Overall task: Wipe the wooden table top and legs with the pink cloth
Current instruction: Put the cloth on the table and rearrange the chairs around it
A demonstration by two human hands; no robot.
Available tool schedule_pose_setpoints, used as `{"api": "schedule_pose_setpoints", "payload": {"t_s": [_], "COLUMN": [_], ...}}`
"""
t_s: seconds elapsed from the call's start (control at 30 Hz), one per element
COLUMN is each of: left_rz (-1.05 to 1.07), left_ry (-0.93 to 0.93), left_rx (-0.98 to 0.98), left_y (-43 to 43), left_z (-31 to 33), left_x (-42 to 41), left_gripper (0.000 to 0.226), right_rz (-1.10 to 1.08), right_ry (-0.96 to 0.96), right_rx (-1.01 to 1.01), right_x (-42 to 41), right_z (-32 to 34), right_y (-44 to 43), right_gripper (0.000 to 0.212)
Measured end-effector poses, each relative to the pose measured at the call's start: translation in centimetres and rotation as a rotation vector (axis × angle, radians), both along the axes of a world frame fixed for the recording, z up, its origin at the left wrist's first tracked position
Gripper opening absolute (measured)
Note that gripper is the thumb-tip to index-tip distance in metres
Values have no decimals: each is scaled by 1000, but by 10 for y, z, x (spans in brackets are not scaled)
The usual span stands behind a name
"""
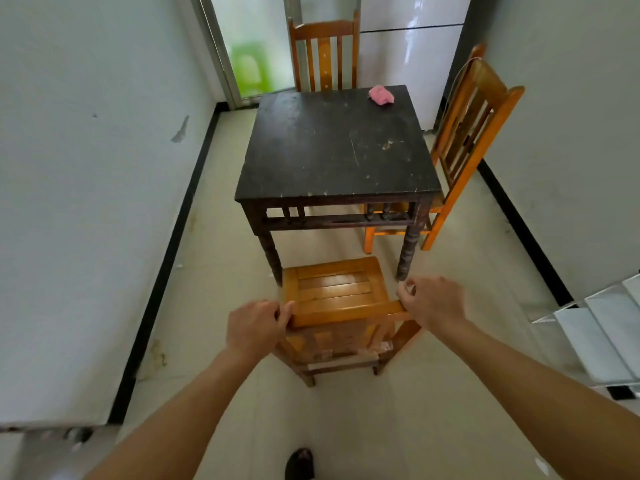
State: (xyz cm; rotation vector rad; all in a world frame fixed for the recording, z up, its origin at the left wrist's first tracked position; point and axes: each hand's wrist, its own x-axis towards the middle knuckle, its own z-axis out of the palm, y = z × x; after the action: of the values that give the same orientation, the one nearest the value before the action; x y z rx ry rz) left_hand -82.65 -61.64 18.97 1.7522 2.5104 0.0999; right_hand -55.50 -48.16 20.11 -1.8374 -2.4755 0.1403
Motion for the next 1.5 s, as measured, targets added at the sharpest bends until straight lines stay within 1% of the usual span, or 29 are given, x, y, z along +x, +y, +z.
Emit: {"api": "schedule_pose_setpoints", "payload": {"t_s": [0.1, 0.2, 0.47, 0.6, 0.8, 0.9, 1.0, 1.1, 1.13, 1.2, 1.27, 1.33, 1.4, 1.5], "left_rz": [31, 13, -9, -12, -56, -102, -137, -227, -260, -308, -328, -328, -307, -285], "left_ry": [-25, -32, -25, 2, 40, 35, 44, 97, 105, 92, 64, 42, 19, 5], "left_rx": [47, 80, 87, 75, 92, 118, 136, 219, 261, 324, 364, 392, 408, 432], "left_y": [23, 44, 107, 141, 188, 206, 216, 217, 217, 218, 222, 229, 238, 251], "left_z": [-2, -3, -4, -7, -6, -4, -2, -5, -6, -9, -13, -16, -16, -14], "left_x": [-24, -44, -111, -151, -198, -210, -213, -214, -216, -220, -223, -224, -224, -226], "left_gripper": [52, 50, 44, 48, 60, 63, 55, 53, 55, 56, 54, 52, 51, 50], "right_rz": [-2, -19, -60, -53, -93, -90, -18, 42, 51, 54, 47, 50, 29, 26], "right_ry": [26, 49, 61, 73, 122, 157, 160, 141, 125, 144, 191, 185, 170, 123], "right_rx": [2, 42, 69, 88, 103, 97, 52, -20, -8, 54, 93, 116, 134, 132], "right_x": [-22, -42, -106, -140, -177, -186, -184, -175, -172, -170, -170, -170, -172, -179], "right_z": [-4, -6, -5, -6, -13, -17, -19, -15, -15, -18, -24, -29, -29, -25], "right_y": [16, 36, 93, 115, 147, 162, 181, 187, 188, 188, 194, 202, 211, 222], "right_gripper": [36, 36, 36, 35, 41, 42, 51, 44, 46, 57, 63, 68, 66, 57]}}
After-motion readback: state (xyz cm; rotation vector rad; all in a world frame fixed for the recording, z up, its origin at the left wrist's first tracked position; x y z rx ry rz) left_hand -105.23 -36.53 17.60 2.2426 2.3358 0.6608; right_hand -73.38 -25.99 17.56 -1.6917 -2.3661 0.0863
